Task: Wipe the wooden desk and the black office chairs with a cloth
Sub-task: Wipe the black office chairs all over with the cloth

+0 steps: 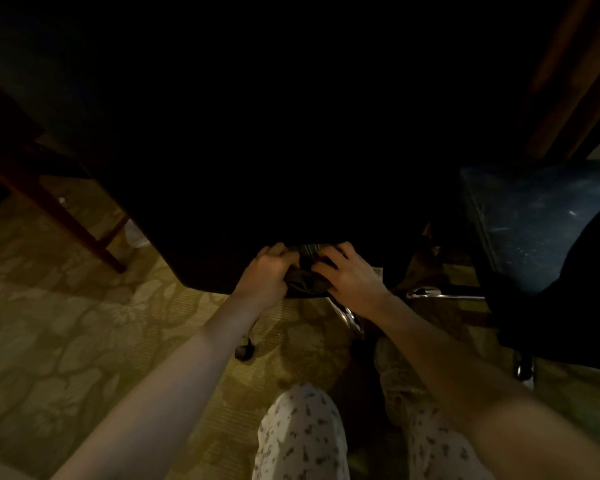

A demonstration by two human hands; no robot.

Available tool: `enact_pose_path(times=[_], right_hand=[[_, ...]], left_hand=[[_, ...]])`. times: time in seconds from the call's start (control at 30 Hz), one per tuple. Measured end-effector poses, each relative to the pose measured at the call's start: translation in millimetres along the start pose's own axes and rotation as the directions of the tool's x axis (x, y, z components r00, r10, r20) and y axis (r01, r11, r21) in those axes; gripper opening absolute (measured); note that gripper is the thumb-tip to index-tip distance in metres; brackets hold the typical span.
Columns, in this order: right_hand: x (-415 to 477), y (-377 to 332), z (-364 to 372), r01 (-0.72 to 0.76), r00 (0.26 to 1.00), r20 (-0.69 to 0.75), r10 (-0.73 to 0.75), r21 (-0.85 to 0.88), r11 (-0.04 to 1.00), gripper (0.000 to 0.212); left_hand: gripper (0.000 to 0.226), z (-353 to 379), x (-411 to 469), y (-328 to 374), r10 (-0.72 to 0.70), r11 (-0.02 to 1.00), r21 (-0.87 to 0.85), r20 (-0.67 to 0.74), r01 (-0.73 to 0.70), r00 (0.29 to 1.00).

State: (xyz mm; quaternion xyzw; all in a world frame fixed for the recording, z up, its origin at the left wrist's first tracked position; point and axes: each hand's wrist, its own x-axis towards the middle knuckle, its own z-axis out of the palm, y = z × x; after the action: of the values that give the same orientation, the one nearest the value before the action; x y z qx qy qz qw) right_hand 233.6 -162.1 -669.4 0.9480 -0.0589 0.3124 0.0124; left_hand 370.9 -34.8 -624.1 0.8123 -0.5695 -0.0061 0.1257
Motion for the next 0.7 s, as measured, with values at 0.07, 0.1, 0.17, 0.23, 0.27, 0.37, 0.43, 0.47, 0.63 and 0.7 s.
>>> enact_pose_path(times=[0.07,0.1,0.17,0.23,0.27,0.37,0.43,0.47,0.63,0.7], right_hand=[[0.0,5.8,-12.8,0.032,0.994,-0.107,-0.034,-0.014,0.999,0.045],[1.0,10.0,-20.9,0.045,0.985,-0.165,-0.047,-0.018,0.999,0.037],[2.4,19.0,-41.2,0.033,0.964,-0.265,-0.037,-0.021,0.999,0.028],[3.3,30.2,-61.2,0.001,0.945,-0.327,-0.021,-0.061,0.998,0.029],[3.3,35.7,-70.2,-0.010,0.938,-0.347,-0.021,-0.086,0.996,0.030],[3.2,47.6,-94.3,-0.047,0.928,-0.374,-0.004,-0.126,0.991,0.033],[0.2,50.8,-107.9,-0.082,0.928,-0.372,0.019,-0.155,0.984,0.037],[-1.5,52.9,-111.7,-0.100,0.928,-0.371,0.029,-0.172,0.980,0.040],[-8.9,66.9,-97.3,-0.069,0.951,-0.311,-0.004,-0.226,0.972,0.051],[-12.5,71.2,-82.2,-0.066,0.963,-0.269,-0.007,-0.259,0.964,0.056]], left_hand=[[0.028,-15.0,1.5,14.2,0.049,0.999,0.022,-0.059,-0.048,0.997],[0.026,-23.2,3.7,22.0,0.079,0.997,0.026,-0.095,-0.077,0.992],[0.024,-40.0,8.6,39.6,0.138,0.990,0.033,-0.163,-0.134,0.977],[0.025,-54.7,13.8,57.2,0.216,0.976,0.059,-0.211,-0.208,0.953],[0.026,-59.9,16.7,64.7,0.262,0.965,0.079,-0.230,-0.250,0.937],[0.032,-70.7,25.5,83.3,0.366,0.930,0.125,-0.299,-0.345,0.881],[0.033,-74.8,28.6,92.9,0.432,0.902,0.165,-0.329,-0.399,0.840],[0.034,-75.1,30.3,94.8,0.460,0.888,0.190,-0.341,-0.419,0.820],[0.044,-62.3,40.3,94.7,0.526,0.837,0.346,-0.296,-0.424,0.797],[0.050,-52.8,42.5,89.9,0.550,0.811,0.373,-0.224,-0.451,0.804]])
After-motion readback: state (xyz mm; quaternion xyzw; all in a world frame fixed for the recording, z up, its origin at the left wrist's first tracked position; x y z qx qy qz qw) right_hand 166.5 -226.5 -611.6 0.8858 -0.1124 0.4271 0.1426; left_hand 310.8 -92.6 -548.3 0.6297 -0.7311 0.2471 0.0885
